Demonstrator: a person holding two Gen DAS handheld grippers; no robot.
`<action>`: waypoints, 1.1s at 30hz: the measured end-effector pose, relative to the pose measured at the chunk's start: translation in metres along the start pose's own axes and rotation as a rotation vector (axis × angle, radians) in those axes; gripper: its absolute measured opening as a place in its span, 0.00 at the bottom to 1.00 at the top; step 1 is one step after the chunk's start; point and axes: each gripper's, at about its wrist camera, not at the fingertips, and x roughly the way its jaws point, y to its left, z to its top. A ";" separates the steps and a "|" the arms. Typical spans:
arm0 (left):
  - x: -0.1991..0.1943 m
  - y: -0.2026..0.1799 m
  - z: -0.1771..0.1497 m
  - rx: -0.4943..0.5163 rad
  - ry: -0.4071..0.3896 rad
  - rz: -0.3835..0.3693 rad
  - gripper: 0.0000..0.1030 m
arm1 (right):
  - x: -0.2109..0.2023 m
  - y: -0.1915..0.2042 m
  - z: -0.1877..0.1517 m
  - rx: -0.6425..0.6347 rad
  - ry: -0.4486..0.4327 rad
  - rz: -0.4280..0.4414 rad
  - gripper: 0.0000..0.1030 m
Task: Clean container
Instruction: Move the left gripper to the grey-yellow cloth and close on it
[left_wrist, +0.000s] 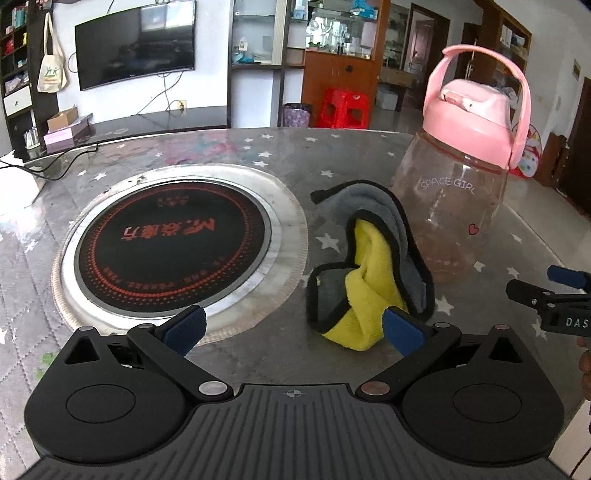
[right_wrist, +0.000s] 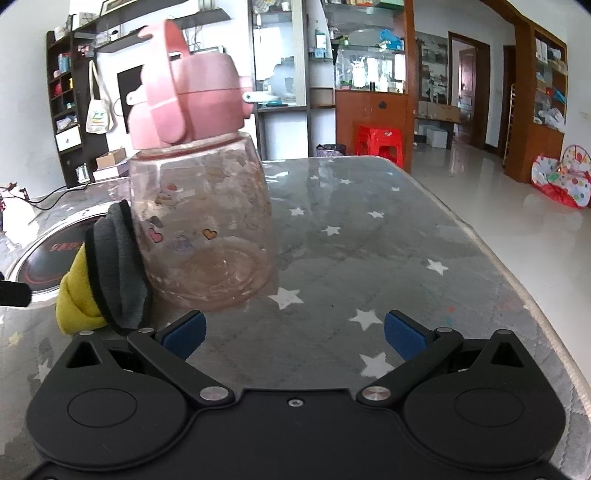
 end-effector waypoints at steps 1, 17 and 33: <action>0.001 -0.001 0.001 0.002 0.001 -0.003 1.00 | -0.001 0.001 0.000 -0.009 -0.003 -0.002 1.00; 0.028 -0.038 0.033 0.089 -0.013 -0.065 0.99 | -0.012 0.000 -0.001 -0.003 -0.016 0.035 1.00; 0.067 -0.050 0.051 0.132 0.044 -0.079 0.85 | -0.003 0.003 -0.003 0.015 -0.008 0.036 1.00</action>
